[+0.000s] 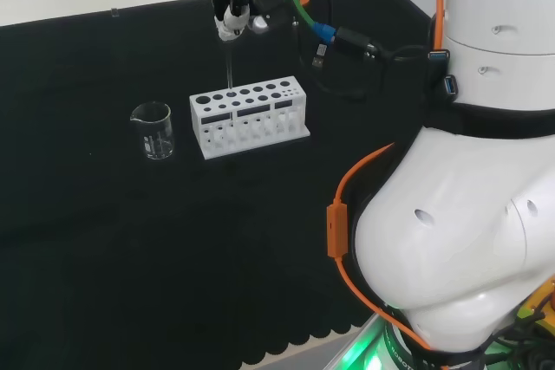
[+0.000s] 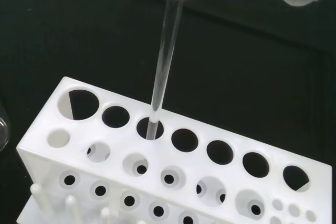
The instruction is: Put the glass rod back on the white test tube rack.
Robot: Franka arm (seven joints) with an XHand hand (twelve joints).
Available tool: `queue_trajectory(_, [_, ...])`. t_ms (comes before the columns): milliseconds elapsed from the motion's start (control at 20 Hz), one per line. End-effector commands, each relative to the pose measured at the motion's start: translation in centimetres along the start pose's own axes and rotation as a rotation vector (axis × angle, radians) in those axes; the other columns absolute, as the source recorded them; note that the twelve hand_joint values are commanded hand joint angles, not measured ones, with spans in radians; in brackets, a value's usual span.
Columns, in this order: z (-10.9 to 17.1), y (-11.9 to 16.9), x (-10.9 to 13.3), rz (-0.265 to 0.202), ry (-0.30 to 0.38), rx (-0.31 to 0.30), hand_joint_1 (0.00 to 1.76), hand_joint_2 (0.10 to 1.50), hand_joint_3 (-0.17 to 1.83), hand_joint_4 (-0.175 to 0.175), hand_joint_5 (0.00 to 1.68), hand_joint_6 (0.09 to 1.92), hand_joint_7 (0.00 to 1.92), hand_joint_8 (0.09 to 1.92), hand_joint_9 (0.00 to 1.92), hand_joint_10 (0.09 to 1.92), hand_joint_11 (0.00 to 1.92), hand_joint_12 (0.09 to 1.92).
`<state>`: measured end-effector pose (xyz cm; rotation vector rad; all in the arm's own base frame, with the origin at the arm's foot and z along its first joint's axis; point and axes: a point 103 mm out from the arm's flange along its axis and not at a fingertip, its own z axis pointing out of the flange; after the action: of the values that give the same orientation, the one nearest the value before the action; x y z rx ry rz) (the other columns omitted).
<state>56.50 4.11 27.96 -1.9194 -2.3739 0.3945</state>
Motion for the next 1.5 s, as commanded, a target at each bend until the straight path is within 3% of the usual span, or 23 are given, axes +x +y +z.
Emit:
queue_trajectory(50, [-0.3, 0.0, -0.1, -0.011, -0.024, 0.008, 1.33, 1.02, -0.17, -0.175, 1.41, 0.13, 1.64, 0.09, 1.72, 0.24, 1.65, 0.41])
queue_trajectory(900, [0.6, 0.0, 0.3, -0.025, -0.030, 0.034, 1.33, 1.02, -0.17, -0.175, 1.41, 0.13, 1.64, 0.09, 1.72, 0.24, 1.65, 0.41])
queue_trajectory(1250, [0.8, 0.2, 0.4, -0.024, -0.006, 0.034, 1.33, 1.02, -0.17, -0.175, 1.41, 0.13, 1.64, 0.09, 1.72, 0.24, 1.65, 0.41])
queue_trajectory(1500, [0.7, 0.3, 0.2, -0.025, 0.016, 0.067, 1.29, 1.02, -0.17, -0.175, 1.40, 0.19, 1.69, 0.09, 1.72, 0.24, 1.67, 0.41])
